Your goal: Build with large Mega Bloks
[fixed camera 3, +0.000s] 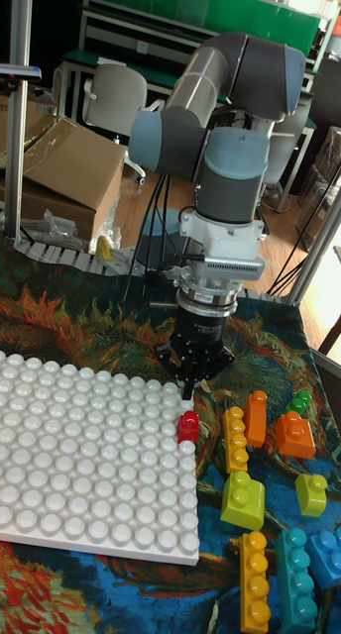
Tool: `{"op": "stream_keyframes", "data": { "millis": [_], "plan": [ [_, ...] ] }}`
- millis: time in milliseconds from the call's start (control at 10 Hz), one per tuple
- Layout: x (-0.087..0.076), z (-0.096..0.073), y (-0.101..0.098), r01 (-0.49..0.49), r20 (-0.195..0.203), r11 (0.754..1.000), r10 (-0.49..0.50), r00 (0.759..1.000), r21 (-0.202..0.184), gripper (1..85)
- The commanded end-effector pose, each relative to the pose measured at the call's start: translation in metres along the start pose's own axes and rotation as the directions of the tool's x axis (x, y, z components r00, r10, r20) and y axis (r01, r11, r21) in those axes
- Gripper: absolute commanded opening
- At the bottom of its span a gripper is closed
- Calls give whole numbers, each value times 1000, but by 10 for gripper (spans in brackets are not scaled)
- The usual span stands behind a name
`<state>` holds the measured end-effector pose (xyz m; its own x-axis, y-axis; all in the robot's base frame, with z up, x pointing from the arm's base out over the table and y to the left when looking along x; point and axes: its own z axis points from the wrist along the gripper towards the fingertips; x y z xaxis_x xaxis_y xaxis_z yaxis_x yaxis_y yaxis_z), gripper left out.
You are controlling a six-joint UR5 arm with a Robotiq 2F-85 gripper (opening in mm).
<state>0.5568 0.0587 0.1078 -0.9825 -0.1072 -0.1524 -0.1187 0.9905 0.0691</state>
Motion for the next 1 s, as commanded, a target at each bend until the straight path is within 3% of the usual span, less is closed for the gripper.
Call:
{"op": "stream_keyframes", "data": {
  "millis": [0,100,300,400,500,800,900],
  "plan": [
    [-2,-6,-4,-87,12,996,87,996,2,33],
    [-4,-4,7,-114,26,993,114,993,-6,173],
    [6,4,46,-173,43,985,173,984,-7,247],
    [7,6,61,-177,64,984,178,982,-20,363],
    [3,2,53,-148,78,989,148,986,-7,533],
    [17,2,55,-50,26,999,50,998,-6,557],
    [16,4,58,-56,37,998,57,998,-7,557]
  ]
}}
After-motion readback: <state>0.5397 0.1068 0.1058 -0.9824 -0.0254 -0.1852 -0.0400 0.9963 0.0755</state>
